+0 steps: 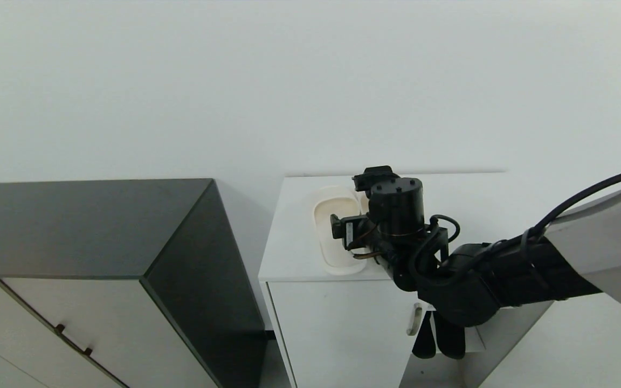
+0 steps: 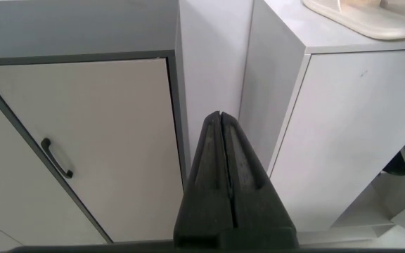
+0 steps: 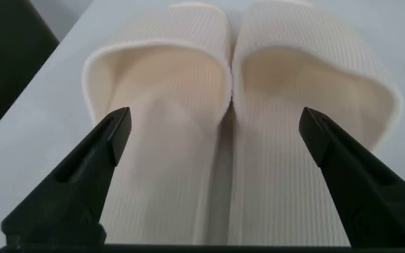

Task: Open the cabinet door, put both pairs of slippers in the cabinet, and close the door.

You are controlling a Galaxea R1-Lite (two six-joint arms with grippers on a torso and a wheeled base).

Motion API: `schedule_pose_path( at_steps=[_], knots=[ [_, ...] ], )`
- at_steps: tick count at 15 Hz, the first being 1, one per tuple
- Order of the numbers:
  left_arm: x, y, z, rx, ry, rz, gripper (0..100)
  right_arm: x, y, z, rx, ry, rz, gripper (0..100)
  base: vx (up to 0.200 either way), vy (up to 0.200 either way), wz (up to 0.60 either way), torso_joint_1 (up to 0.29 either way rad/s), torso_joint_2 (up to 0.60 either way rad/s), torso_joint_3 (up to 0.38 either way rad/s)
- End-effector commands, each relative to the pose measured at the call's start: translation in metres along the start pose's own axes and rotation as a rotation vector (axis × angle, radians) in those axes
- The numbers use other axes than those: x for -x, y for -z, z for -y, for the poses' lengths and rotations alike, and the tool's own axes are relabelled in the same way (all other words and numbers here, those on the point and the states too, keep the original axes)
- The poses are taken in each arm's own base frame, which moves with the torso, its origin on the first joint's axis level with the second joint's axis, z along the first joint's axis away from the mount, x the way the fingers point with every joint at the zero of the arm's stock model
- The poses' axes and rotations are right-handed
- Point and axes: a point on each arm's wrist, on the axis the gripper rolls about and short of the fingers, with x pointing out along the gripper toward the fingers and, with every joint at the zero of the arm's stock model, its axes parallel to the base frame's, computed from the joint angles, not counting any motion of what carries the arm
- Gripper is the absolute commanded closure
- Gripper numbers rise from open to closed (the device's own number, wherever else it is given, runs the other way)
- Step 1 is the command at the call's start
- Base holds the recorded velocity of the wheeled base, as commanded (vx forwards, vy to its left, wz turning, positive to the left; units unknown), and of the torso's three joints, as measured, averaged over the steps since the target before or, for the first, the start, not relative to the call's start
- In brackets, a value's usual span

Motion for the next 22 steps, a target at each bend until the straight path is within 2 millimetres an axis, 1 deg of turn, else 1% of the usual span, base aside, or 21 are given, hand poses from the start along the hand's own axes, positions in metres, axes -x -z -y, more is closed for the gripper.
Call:
schedule_pose_path(
  at_steps=[1, 3, 4, 7, 8, 14, 16, 17, 18, 19, 20, 22],
  knots=[
    [0.000, 0.000, 0.000, 0.001, 0.000, 0.000, 100, -0.016, 0.010, 0.000, 0.009, 0.008, -0.011, 0, 0.000, 0.000, 0.00, 0.000, 0.00, 0.000],
    [0.000, 0.000, 0.000, 0.001, 0.000, 0.000, 100, -0.023, 0.011, 0.001, 0.016, 0.013, -0.007, 0, 0.000, 0.000, 0.00, 0.000, 0.00, 0.000],
    [0.000, 0.000, 0.000, 0.001, 0.000, 0.000, 100, -0.031, 0.010, 0.002, 0.020, 0.023, 0.002, 0, 0.000, 0.000, 0.00, 0.000, 0.00, 0.000],
    [0.000, 0.000, 0.000, -0.001, 0.000, 0.000, 100, -0.041, 0.009, 0.001, 0.016, 0.029, 0.019, 0, 0.000, 0.000, 0.00, 0.000, 0.00, 0.000],
    [0.000, 0.000, 0.000, 0.001, 0.000, 0.000, 100, -0.043, 0.008, 0.000, 0.023, 0.028, 0.027, 100, 0.000, 0.000, 0.00, 0.000, 0.00, 0.000],
    [0.000, 0.000, 0.000, 0.001, 0.000, 0.000, 100, -0.045, 0.003, -0.002, 0.025, 0.025, 0.040, 100, 0.000, 0.000, 0.00, 0.000, 0.00, 0.000],
    [0.000, 0.000, 0.000, 0.001, 0.000, 0.000, 100, -0.039, -0.007, -0.004, 0.015, 0.017, 0.058, 100, 0.000, 0.000, 0.00, 0.000, 0.00, 0.000],
    [0.000, 0.000, 0.000, 0.001, 0.000, 0.000, 100, -0.025, -0.019, -0.006, 0.010, 0.000, 0.070, 100, 0.000, 0.000, 0.00, 0.000, 0.00, 0.000],
    [0.000, 0.000, 0.000, 0.001, 0.000, 0.000, 100, -0.019, -0.022, -0.007, 0.011, -0.007, 0.071, 100, 0.000, 0.000, 0.00, 0.000, 0.00, 0.000],
    [0.000, 0.000, 0.000, 0.001, 0.000, 0.000, 100, -0.008, -0.027, -0.007, 0.011, -0.020, 0.072, 100, 0.000, 0.000, 0.00, 0.000, 0.00, 0.000],
    [0.000, 0.000, 0.000, 0.001, 0.000, 0.000, 100, 0.001, -0.029, -0.006, 0.012, -0.027, 0.069, 100, 0.000, 0.000, 0.00, 0.000, 0.00, 0.000],
    [0.000, 0.000, 0.000, 0.001, 0.000, 0.000, 100, 0.019, -0.027, 0.001, 0.019, -0.034, 0.047, 100, 0.000, 0.000, 0.00, 0.000, 0.00, 0.000]
  ],
)
